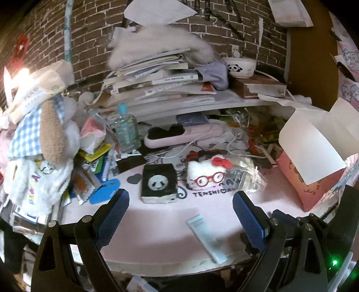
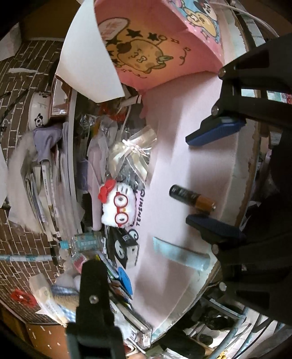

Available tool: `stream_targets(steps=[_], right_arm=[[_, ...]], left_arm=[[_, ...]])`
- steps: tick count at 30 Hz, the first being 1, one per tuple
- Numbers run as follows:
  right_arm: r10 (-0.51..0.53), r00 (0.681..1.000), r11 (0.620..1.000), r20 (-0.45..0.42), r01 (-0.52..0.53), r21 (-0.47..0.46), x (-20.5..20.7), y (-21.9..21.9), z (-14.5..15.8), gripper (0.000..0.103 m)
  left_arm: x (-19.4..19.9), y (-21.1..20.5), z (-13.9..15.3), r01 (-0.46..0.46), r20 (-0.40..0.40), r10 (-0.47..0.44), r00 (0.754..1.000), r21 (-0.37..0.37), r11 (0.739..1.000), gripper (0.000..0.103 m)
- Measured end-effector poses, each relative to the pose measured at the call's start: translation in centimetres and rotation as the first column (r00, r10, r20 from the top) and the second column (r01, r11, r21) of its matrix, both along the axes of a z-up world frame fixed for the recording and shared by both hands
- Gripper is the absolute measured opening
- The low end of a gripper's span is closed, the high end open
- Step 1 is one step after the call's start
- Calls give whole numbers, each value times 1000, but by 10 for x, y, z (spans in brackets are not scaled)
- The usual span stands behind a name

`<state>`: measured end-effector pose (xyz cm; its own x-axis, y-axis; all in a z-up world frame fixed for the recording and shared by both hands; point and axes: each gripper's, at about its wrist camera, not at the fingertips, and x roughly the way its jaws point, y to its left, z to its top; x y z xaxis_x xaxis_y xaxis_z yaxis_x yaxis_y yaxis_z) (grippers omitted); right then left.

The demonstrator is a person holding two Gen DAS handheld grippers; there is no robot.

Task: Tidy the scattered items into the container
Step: 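Withdraw the left gripper from the box back over the desk, then grasp the Duracell battery with the right gripper, then carry the battery into the white box and open the right gripper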

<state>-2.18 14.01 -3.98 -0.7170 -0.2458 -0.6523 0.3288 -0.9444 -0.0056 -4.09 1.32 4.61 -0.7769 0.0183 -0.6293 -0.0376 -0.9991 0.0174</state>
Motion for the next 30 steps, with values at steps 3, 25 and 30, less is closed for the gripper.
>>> stream_targets(steps=[3, 25, 30], right_arm=[[12, 1000, 1000, -6, -12, 2, 0, -3, 0, 49], [24, 1000, 1000, -17, -24, -15, 0, 0, 1, 11], [16, 999, 1000, -41, -16, 3, 2, 0, 4, 11]], left_arm=[[-3, 5, -1, -6, 1, 6, 1000, -17, 1000, 93], [-1, 11, -4, -15, 4, 15, 1000, -27, 1000, 93], [-1, 8, -3, -28, -7, 28, 1000, -19, 999, 93]])
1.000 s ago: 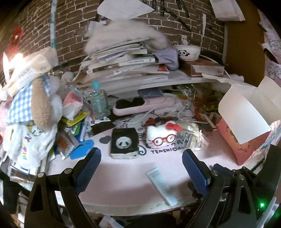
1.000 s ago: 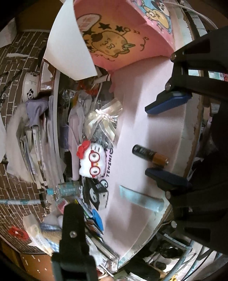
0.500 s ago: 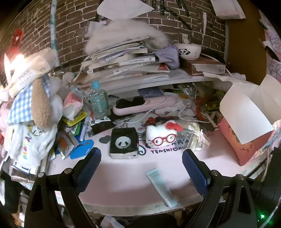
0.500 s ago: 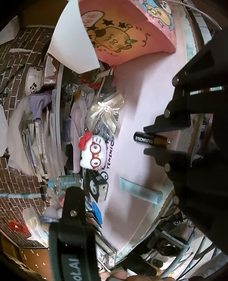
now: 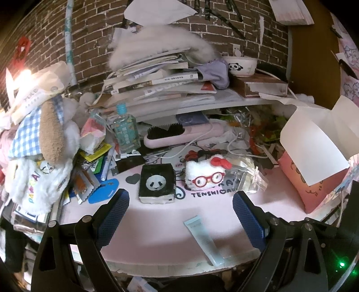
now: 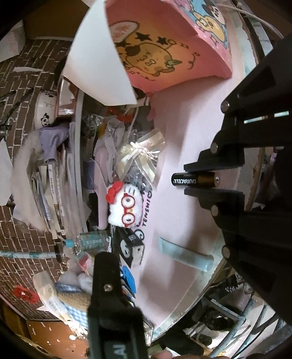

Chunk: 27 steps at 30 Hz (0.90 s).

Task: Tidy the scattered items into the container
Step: 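Carry the battery into the white box and open the right gripper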

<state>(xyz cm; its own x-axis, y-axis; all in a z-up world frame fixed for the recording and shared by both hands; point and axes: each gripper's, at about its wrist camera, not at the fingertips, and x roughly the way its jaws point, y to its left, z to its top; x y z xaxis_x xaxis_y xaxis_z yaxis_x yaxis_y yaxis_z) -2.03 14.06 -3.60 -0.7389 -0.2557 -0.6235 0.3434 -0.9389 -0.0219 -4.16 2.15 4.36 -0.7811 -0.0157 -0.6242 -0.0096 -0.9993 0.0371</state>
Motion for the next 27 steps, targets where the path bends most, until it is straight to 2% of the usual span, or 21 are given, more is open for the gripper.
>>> stream_targets(steps=[12, 19, 27], right_arm=[[6, 995, 993, -101, 7, 121, 7, -13, 26, 11], [51, 982, 973, -184, -7, 232, 11, -33, 46, 11], [69, 965, 953, -253, 10, 302, 10, -46, 67, 11]], left_arm=[[8, -11, 24, -8, -80, 12, 997, 56, 998, 93], [14, -24, 35, -39, -112, 47, 993, 74, 996, 93], [16, -37, 42, -60, -134, 76, 988, 117, 991, 93]])
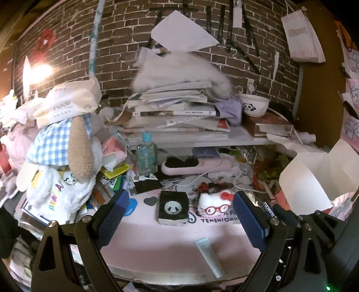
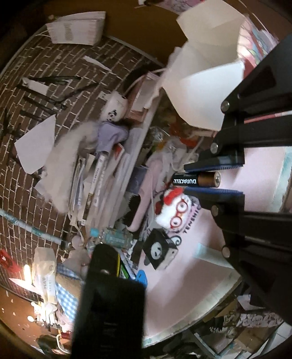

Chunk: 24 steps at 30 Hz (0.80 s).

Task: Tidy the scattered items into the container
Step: 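Carry the battery into the white box and open the right gripper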

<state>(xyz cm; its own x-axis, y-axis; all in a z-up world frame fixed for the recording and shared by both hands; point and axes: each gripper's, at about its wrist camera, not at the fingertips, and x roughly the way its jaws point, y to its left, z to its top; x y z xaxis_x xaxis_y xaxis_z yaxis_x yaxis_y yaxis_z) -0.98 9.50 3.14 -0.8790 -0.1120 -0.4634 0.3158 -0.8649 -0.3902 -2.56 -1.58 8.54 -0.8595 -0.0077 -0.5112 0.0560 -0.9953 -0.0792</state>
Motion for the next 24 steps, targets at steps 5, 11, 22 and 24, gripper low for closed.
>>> stream_targets(steps=[5, 11, 22, 24], right_arm=[[-38, 998, 999, -46, 39, 23, -3, 3, 14, 11], [-137, 987, 989, -85, 140, 40, -16, 26, 31, 11], [-354, 932, 930, -80, 360, 74, -55, 100, 54, 11], [-381, 922, 920, -67, 386, 72, -62, 114, 56, 11]], left_arm=[[-3, 3, 1, 11, -7, -11, 1000, 5, 1000, 93], [-9, 11, 3, 35, -6, -35, 999, 15, 999, 93], [-16, 28, -1, 74, 7, -74, 997, 1, 997, 93], [-17, 30, -2, 80, 9, -80, 997, -2, 997, 93]])
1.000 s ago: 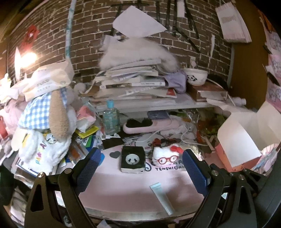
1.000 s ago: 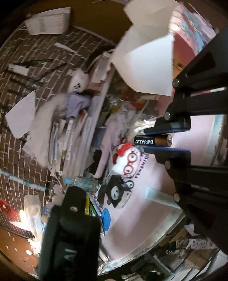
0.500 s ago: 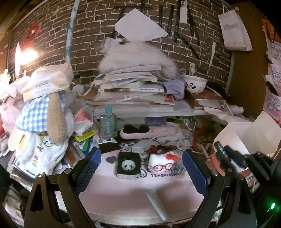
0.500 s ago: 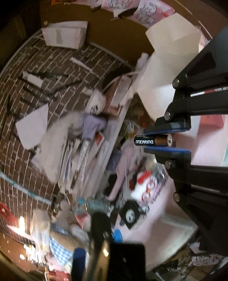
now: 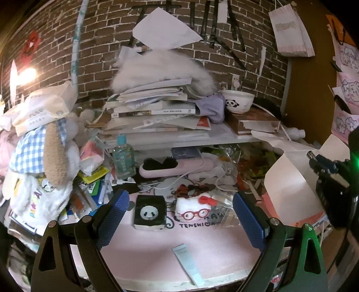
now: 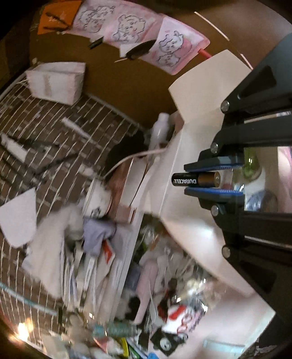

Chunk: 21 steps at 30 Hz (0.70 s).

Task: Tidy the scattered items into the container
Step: 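Carry the battery into the white box and open the right gripper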

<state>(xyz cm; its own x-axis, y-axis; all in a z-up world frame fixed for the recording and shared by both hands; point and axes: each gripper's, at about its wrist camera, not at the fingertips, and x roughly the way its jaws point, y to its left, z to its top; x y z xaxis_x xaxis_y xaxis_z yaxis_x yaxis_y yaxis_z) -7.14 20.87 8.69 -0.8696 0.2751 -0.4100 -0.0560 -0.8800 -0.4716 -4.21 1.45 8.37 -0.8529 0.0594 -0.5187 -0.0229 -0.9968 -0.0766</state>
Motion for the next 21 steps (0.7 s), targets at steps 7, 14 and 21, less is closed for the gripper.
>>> stream_targets(steps=[7, 14, 21], right_arm=[[-7, 986, 992, 168, 28, -123, -29, 41, -6, 11], [23, 958, 983, 284, 30, -181, -43, 50, -24, 11], [67, 927, 973, 369, 22, -230, -56, 53, -31, 11]], left_arm=[[0, 6, -1, 16, 6, -16, 1000, -15, 1000, 93], [-2, 8, -4, 20, 20, -20, 1000, -19, 1000, 93], [-3, 9, -6, 26, 25, -26, 999, -18, 999, 93]])
